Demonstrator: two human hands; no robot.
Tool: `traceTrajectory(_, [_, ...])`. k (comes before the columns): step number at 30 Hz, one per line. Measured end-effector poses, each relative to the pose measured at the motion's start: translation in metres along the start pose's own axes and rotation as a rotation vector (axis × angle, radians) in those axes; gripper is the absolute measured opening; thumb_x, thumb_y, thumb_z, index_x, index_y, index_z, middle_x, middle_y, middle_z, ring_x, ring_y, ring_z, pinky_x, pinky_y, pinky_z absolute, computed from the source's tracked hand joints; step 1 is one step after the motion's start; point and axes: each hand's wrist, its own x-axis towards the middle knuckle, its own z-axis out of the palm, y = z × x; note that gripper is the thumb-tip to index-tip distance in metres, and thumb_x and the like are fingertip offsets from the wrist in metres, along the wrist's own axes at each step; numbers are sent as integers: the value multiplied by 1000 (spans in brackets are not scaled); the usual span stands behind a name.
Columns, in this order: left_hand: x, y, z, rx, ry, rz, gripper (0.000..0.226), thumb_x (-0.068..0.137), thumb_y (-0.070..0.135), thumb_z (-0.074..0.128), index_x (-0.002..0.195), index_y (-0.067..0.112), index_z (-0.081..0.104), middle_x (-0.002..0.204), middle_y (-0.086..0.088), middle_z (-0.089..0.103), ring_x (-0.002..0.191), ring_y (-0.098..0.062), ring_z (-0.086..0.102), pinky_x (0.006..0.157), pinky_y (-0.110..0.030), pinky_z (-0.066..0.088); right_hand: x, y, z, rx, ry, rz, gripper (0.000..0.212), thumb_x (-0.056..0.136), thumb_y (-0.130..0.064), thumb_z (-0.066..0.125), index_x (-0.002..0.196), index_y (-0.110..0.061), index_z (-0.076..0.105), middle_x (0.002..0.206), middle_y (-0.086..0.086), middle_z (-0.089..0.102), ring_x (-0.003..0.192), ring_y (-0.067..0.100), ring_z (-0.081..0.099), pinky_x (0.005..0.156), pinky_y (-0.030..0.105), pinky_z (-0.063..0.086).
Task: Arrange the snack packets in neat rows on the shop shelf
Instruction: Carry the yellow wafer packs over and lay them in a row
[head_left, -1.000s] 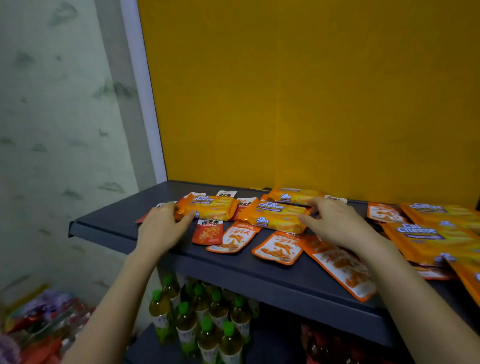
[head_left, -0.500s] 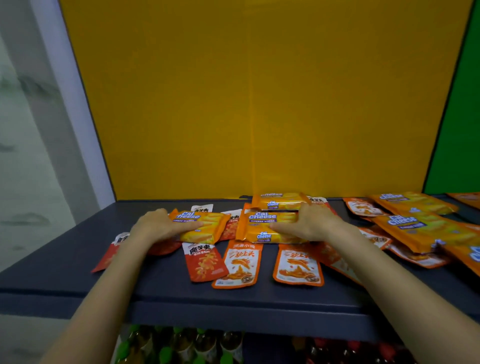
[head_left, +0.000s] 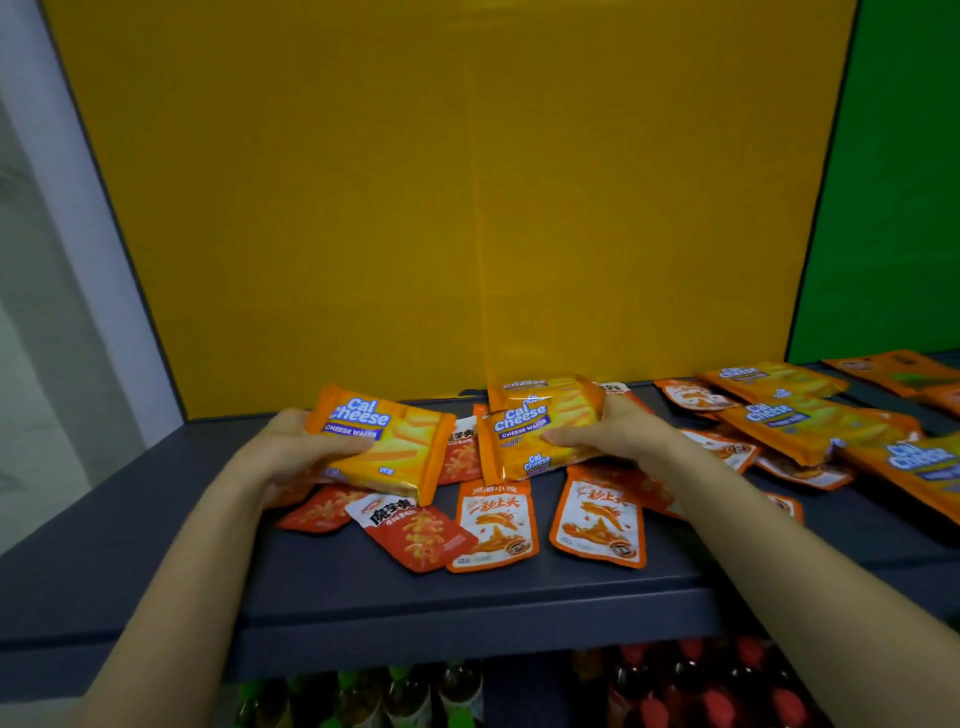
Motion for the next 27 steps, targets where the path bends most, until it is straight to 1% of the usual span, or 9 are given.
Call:
traceTrajectory(3, [-11,5,1,-119,58,109,23,64,4,78,82,7,63,61,-6,72,49,-17,67,39,-22,50,-11,1,1,31,208,-98,45,69,-34,79,105,-17,57,121,7,62,110,23,57,91,33,45])
traceTrajectory(5, [-19,11,8,-175,107,166,22,66,8,78,81,11,63,67,-7,72,54,-18,67,41,-20,49,-22,0,-5,53,354,-123,56,70,-35,78,114,-11,52,121,10,61,110,26,57,94,40,46])
traceTrajectory(8, [-34,27,25,-291,131,247,22,66,13,78,82,15,63,68,-4,71,49,-11,68,40,-18,49,-44,1,-26,203,479,-186,52,71,-32,78,111,-13,52,116,8,62,100,20,59,81,36,50])
traceTrajectory(10, [-43,40,41,-316,110,302,20,68,16,77,83,18,63,74,-3,70,51,-9,68,43,-18,51,-61,5,-46,337,498,-185,51,70,-29,79,110,-13,52,115,9,64,102,22,61,85,41,52])
traceTrajectory(12, [-52,51,63,-331,45,334,16,72,19,74,84,19,63,76,-2,71,56,-10,68,50,-21,54,-82,14,-70,456,510,-167,52,70,-25,79,113,-10,54,114,12,65,104,27,63,92,48,50])
traceTrajectory(14, [-62,58,91,-355,-48,345,9,77,18,70,82,18,63,64,3,72,51,-7,67,44,-17,51,-108,29,-96,511,545,-159,52,71,-20,78,116,-6,56,113,13,66,102,28,64,92,48,51])
traceTrajectory(18, [-87,65,163,-349,-249,328,5,79,18,67,81,15,64,64,1,73,50,-8,67,47,-19,52,-171,71,-147,583,632,-161,43,74,-14,73,114,-6,58,107,13,68,86,22,67,72,29,58])
traceTrajectory(21, [-106,70,225,-367,-384,327,4,79,14,66,83,11,66,67,-3,73,52,-12,67,48,-24,55,-220,110,-188,556,721,-126,35,75,-13,71,109,-9,61,102,9,70,83,19,67,74,29,57])
traceTrajectory(27, [-161,82,363,-374,-593,314,9,82,9,62,90,11,64,66,4,73,56,-7,68,50,-20,55,-312,191,-272,534,857,2,26,76,-16,71,99,-17,60,92,1,69,69,8,68,49,13,50])
